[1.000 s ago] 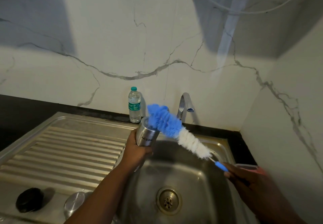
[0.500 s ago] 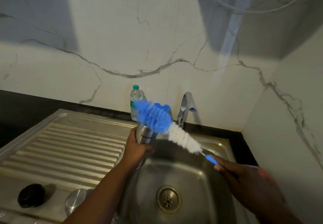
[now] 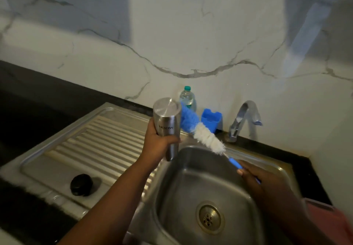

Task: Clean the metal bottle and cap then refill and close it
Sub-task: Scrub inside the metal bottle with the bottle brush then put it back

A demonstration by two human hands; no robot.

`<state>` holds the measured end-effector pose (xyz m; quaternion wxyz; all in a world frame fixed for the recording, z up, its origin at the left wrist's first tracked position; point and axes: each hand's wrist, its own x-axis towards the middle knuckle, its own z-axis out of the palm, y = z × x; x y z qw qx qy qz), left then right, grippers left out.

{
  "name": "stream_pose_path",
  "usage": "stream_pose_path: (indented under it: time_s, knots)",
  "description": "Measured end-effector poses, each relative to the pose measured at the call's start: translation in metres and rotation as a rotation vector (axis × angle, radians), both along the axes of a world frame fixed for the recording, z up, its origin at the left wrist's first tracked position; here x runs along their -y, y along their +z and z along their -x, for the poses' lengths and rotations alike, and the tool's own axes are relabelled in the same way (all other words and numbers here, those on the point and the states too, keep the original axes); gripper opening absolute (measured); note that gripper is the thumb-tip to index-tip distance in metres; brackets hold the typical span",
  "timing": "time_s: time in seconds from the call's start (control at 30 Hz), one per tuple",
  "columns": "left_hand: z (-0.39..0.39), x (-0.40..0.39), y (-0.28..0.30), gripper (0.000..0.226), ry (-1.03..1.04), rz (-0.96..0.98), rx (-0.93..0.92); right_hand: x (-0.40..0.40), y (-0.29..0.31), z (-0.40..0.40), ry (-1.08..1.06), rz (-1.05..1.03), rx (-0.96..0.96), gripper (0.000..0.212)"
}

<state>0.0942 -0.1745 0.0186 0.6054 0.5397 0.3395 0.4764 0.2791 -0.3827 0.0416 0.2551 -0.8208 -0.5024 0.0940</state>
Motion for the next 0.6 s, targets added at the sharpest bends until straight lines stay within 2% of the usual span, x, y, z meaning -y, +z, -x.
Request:
stream_pose_path:
  time_s: [0.13,0.27,0.37,0.47,0.6]
  knots:
    - [0.057,-0.029,0.015,0.076,0.124,-0.051,-0.001,-0.056,-0.006,0.045,0.127,0.001,-0.134,0.017]
    - [0.129,-0.056,0.015,0.084,0.237,-0.044,-0.032,-0.109,-0.012,0.089,0.285,-0.039,-0.233,0.019]
    - [0.183,-0.071,0.012,0.082,0.288,-0.008,-0.036,-0.141,-0.020,0.118,0.358,0.013,-0.305,0.018]
    - [0.229,-0.082,0.004,0.084,0.350,0.031,-0.070,-0.169,-0.033,0.147,0.389,0.013,-0.308,0.017]
    - [0.265,-0.089,-0.013,0.081,0.394,0.080,-0.110,-0.198,-0.052,0.176,0.424,0.051,-0.249,0.025]
